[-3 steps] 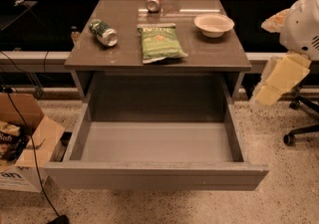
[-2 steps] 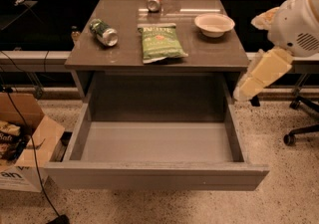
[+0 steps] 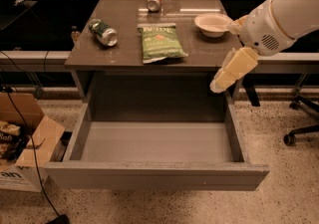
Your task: Place green jalapeno chip bag into top drawer
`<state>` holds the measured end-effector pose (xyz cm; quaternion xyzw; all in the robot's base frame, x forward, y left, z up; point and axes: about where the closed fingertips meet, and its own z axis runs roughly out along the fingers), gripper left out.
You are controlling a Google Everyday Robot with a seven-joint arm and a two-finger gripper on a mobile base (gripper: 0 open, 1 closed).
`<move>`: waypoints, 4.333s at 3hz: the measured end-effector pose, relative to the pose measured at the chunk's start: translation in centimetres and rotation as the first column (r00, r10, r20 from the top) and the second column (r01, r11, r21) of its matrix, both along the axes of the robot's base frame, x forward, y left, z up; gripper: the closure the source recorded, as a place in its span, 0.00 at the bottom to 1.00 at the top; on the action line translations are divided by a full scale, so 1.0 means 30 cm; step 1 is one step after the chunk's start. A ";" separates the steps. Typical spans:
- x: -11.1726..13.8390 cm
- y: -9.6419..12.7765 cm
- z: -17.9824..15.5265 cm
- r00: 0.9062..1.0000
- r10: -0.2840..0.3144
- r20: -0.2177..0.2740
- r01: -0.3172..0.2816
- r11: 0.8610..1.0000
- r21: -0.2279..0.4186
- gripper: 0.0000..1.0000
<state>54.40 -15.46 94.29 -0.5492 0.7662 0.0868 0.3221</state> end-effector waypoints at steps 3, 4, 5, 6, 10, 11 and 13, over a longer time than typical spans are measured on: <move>0.128 0.104 -0.069 0.997 -0.065 0.051 0.059 0.991 0.122 0.00; 0.226 0.180 -0.121 0.995 -0.077 0.058 0.063 0.977 0.202 0.00; 0.318 0.245 -0.181 0.996 -0.074 0.041 0.061 0.964 0.257 0.00; 0.403 0.300 -0.239 0.998 -0.067 0.014 0.060 0.954 0.295 0.00; 0.590 0.410 -0.360 0.996 -0.052 -0.069 0.072 0.939 0.337 0.50; 0.582 0.395 -0.342 0.996 -0.063 -0.056 0.079 0.938 0.336 0.73; 0.502 0.347 -0.184 0.997 -0.059 0.052 0.039 0.943 0.329 1.00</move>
Offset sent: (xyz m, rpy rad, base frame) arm 0.0402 0.0277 -0.0272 0.1541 -0.0730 -0.1258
